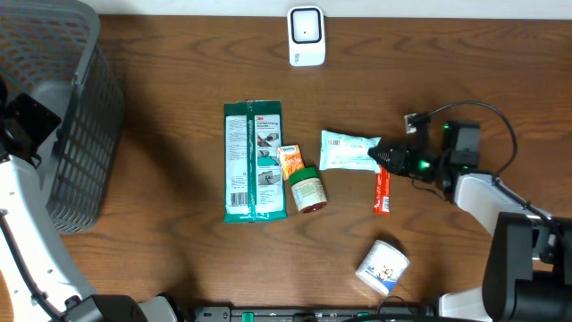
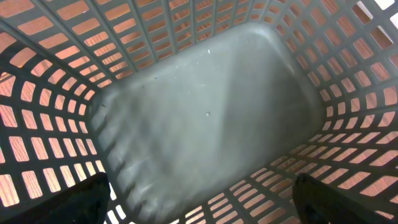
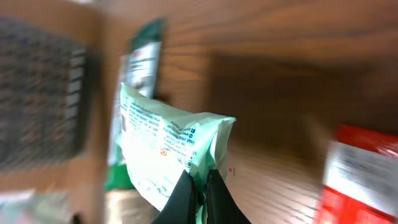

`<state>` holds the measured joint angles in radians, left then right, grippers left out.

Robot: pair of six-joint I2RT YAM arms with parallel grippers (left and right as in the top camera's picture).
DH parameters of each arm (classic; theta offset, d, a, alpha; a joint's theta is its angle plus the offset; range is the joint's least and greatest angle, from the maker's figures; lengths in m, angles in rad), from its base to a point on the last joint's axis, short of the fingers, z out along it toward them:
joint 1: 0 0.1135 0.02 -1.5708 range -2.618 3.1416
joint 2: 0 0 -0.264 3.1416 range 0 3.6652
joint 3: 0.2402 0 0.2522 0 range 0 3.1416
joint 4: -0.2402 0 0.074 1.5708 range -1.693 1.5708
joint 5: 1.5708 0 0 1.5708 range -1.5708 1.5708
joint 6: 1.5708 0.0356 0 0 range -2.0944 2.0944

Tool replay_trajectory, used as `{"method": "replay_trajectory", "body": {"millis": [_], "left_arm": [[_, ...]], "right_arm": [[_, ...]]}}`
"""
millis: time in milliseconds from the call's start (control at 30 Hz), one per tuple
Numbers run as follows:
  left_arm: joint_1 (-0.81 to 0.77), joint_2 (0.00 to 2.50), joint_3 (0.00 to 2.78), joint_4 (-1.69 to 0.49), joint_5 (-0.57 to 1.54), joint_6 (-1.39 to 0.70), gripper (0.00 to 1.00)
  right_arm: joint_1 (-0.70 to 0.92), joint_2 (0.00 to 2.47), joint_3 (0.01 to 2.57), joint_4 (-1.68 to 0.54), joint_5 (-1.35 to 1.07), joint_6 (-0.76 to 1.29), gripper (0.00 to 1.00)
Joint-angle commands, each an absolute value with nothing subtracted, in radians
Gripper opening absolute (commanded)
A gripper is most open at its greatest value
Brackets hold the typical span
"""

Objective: Scan the item barcode

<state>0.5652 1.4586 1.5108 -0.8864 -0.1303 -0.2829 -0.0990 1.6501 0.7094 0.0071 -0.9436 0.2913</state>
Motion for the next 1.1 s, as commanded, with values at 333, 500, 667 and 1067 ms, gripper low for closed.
{"method": "replay_trajectory", "body": {"millis": [333, 500, 667, 1067], "left_arm": [[0.568, 1.467, 1.524, -0.887, -0.136, -0.27, 0.93], [0.568, 1.466, 1.524, -0.887, -0.136, -0.27, 0.93], [0.568, 1.467, 1.524, -0.887, -0.136, -0.27, 0.93], [0.568, 1.466, 1.524, -0.887, -0.136, -0.27, 0.93]], "right_arm": [[-0.138, 1.627, 0.705, 0.041, -1.418, 0.25, 0.01], [-0.136, 1.625, 0.705, 0.068, -1.345, 0.345, 0.01], [-0.136, 1.592, 0.705, 0.067, -1.228, 0.382, 0.01], [-0.057, 1.363, 0.778, -0.181, -0.853, 0.333, 0.01]]}}
